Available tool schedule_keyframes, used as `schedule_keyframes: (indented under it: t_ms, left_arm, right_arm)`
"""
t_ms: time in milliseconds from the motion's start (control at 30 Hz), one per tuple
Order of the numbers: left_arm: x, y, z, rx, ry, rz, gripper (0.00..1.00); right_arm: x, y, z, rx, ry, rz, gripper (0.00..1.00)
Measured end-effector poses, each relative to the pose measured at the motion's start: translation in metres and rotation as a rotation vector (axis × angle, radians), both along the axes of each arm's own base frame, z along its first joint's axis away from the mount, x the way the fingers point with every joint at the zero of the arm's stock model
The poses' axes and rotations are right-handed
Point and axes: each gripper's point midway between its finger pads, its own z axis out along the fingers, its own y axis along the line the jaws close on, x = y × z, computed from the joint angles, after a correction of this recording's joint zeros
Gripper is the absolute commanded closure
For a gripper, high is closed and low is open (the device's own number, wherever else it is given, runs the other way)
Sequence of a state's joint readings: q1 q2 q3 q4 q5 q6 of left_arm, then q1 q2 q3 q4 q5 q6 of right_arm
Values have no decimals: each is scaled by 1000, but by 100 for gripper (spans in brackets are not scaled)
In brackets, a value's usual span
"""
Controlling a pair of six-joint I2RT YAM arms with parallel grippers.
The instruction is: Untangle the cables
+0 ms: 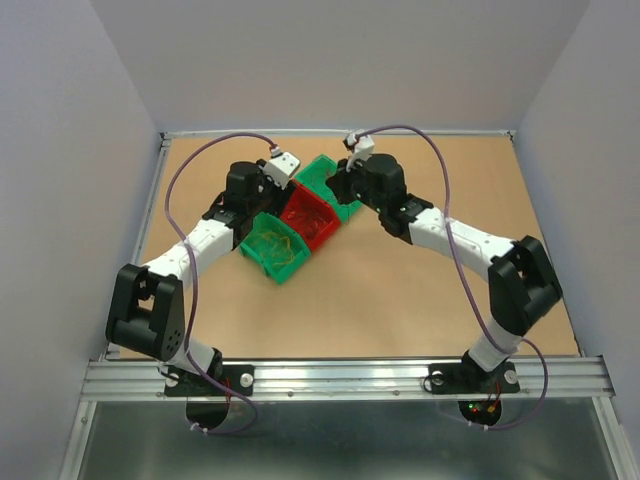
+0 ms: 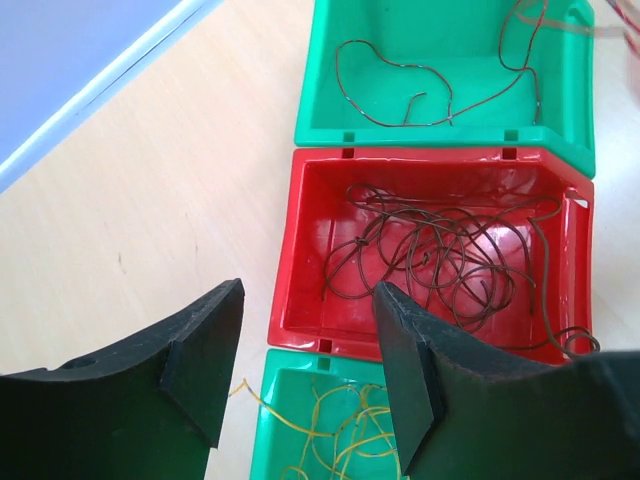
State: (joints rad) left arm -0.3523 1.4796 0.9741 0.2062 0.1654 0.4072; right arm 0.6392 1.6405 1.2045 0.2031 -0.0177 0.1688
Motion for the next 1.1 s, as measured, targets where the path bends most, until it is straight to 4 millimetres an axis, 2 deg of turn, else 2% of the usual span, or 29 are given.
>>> schedule_keyframes:
  t_ms: [133,233,267,300,333,400,500,700,767,833,900,967,1100]
  left_arm:
    - [0,-1,3,-13,-13,-2,34]
    - [-2,0,3,-17,-14,-3,34]
    - [-2,0,4,-18,-16,-3,34]
    - [-2,-1,5,-20,-20,-3,34]
    - [-1,-1,6,-22,-23,-3,34]
    - [-1,-1,7,-25,-28,-3,34]
    - [0,0,8,-30,-28,2,34]
    - [0,1,6,-33,-25,5,34]
    - [-1,1,5,-33,-23,5,34]
    - [-1,1,4,-33,-23,6,34]
    - [-1,1,4,-33,-23,5,34]
    - [-1,1,4,-33,-23,6,34]
    - [-1,1,4,-33,-24,6,34]
  right_arm:
    - [31,25,1,8,-50,23,100]
    - [55,40,-21,-17,-38,23,100]
    - [62,42,-33,-28,-25,18,100]
    - [64,43,-37,-32,-21,16,99]
    - [69,42,-51,-45,-1,10,99]
    - [75,35,-70,-66,30,-5,99]
    - [91,20,-88,-68,71,-20,99]
    - [133,-18,-106,-41,118,-54,100]
    - [143,-27,-118,-49,148,-62,99]
    - [148,-24,-133,-68,187,-46,99]
    - [148,-19,-157,-109,234,-25,99]
    - [138,-13,-192,-170,292,11,99]
    - [124,11,-196,-219,270,64,99]
